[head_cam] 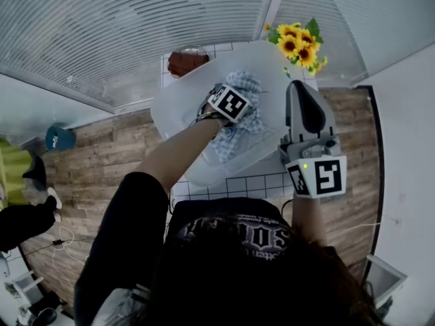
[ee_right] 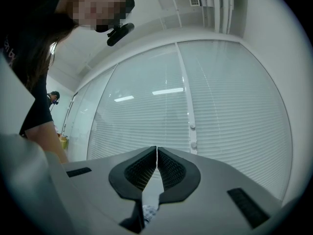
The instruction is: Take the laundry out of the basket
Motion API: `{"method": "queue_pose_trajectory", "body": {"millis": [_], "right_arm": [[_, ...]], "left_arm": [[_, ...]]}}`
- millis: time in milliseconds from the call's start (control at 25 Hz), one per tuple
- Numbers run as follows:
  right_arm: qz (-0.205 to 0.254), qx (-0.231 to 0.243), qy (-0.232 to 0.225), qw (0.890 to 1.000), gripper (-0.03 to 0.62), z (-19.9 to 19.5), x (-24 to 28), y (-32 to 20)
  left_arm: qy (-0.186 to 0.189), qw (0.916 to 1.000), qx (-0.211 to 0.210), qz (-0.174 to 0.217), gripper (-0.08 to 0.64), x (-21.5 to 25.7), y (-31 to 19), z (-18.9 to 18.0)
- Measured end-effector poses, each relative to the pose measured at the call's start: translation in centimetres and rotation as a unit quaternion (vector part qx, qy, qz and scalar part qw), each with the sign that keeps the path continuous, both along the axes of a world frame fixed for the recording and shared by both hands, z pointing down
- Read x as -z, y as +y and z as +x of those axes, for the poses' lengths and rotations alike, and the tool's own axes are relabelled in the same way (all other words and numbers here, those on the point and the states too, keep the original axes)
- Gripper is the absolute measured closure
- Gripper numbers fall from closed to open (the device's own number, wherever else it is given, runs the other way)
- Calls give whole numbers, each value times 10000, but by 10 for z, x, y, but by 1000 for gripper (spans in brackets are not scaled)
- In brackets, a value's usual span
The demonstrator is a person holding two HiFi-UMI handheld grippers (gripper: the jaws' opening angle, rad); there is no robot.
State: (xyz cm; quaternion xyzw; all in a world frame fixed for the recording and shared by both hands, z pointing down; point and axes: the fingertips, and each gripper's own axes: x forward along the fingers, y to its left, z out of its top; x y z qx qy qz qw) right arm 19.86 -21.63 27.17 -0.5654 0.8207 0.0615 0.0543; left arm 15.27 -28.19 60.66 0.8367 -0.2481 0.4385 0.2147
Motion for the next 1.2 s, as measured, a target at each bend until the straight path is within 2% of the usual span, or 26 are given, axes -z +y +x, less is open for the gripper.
{"method": "queue_pose_trajectory", "body": {"millis": [320, 480, 640, 760, 920, 1200], "right_arm": [[-27, -28, 13, 10000, 563, -3, -3, 1], [-40, -64, 41, 10000, 563, -2, -3, 2], [-29, -72, 54, 10000, 563, -3, -2, 4], [-4, -69, 61, 10000, 563, -5, 0, 6], [5, -88, 63, 9999, 563, -5, 0, 7], [41, -99, 64, 9999, 563, -8, 3, 10]], "left_arm": [[-49, 9968, -665, 433, 267, 5, 2, 9], [71, 9942, -862, 635, 314, 18, 2, 16], [52, 9922, -1019, 712, 334, 19, 6, 21], [120, 9926, -974, 717, 341, 26, 6, 23], [287, 9936, -869, 658, 350, 39, 7, 26], [700, 9902, -754, 945, 353, 74, 7, 31]]}}
